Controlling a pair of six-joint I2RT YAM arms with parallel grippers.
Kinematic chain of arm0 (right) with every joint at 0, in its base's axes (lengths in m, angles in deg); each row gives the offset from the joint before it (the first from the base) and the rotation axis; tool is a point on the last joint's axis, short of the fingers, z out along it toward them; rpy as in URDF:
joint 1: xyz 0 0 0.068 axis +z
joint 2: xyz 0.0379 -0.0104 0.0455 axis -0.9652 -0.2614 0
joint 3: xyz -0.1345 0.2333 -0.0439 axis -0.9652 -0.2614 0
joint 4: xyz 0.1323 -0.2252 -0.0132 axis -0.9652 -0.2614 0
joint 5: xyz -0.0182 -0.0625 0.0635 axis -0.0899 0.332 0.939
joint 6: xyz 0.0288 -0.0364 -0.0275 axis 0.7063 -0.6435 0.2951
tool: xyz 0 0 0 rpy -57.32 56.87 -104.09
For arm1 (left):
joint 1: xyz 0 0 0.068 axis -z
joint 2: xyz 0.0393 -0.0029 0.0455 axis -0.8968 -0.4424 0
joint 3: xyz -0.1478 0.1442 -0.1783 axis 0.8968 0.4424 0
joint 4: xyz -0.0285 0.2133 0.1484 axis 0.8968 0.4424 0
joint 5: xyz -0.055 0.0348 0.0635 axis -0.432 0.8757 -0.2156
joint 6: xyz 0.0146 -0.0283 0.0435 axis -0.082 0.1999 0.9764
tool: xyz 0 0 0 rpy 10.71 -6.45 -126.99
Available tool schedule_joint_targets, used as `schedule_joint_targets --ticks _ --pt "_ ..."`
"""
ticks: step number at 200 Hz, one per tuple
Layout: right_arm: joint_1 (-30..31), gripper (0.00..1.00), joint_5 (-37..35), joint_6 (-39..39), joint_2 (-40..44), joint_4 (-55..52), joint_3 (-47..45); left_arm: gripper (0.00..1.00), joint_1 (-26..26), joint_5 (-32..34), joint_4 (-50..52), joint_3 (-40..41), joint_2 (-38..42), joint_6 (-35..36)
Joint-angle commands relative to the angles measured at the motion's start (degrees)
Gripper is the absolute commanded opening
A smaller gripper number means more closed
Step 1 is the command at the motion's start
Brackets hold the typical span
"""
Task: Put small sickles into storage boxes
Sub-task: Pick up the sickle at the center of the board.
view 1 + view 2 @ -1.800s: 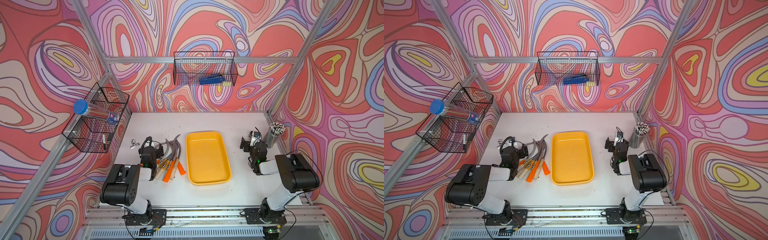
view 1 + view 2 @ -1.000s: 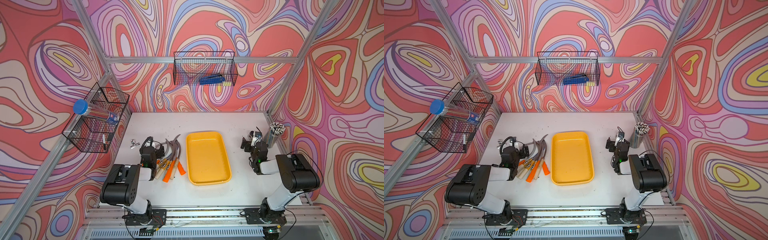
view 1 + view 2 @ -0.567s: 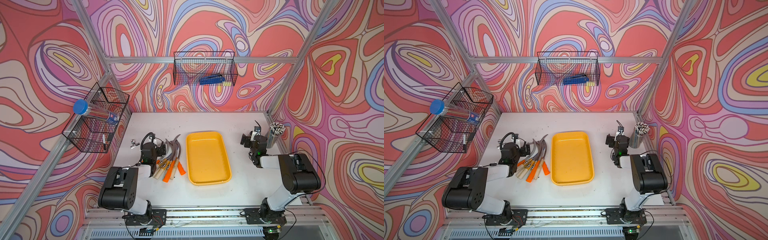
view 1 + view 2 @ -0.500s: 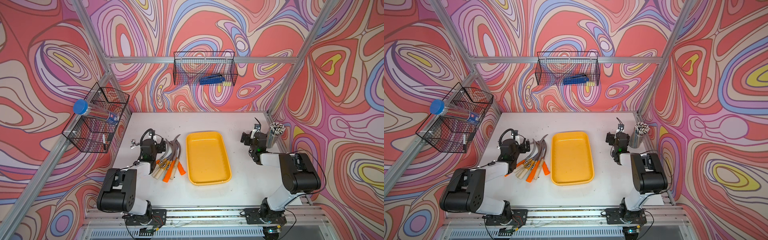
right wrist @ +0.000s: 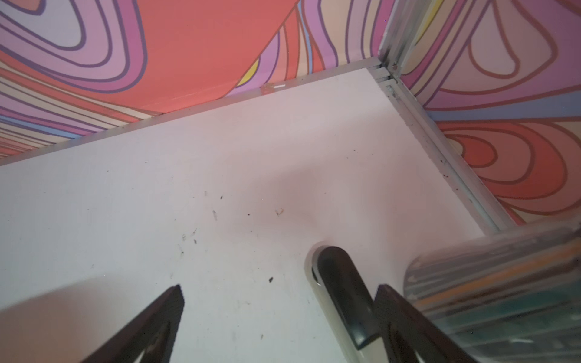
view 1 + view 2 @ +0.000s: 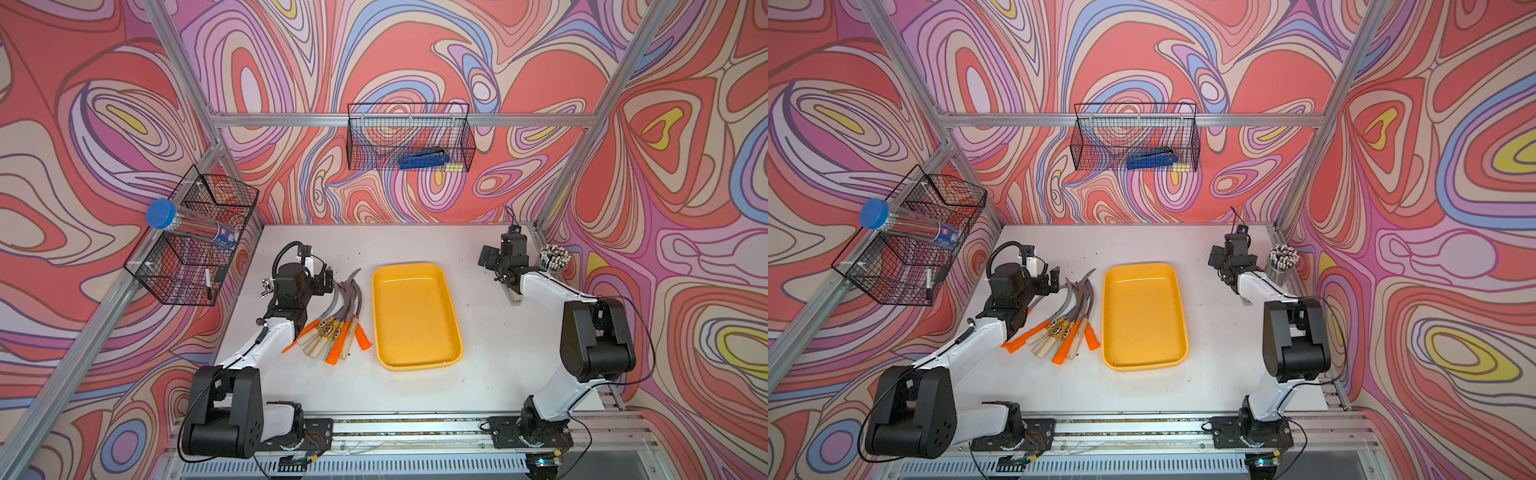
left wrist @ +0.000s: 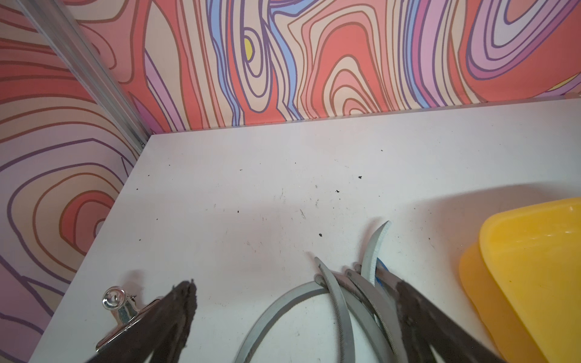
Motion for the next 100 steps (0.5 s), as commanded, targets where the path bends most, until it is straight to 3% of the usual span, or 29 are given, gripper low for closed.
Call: schedule_joint_targets --ticks 1,50,100 --pt "3.9 0.98 0.0 0.4 -0.5 -9.6 3.0 1.00 0.8 -1.9 7.8 -2.9 1.1 1.2" --pt "13.0 0.98 1.6 -1.5 2.9 -12.9 5.0 1.00 3.1 -3.1 24.3 -12.2 3.2 -1.9" --pt "23.3 0.98 2.5 0.0 7.9 -15.6 4.0 1.00 6.5 4.1 43.8 -20.9 1.0 -4.2"
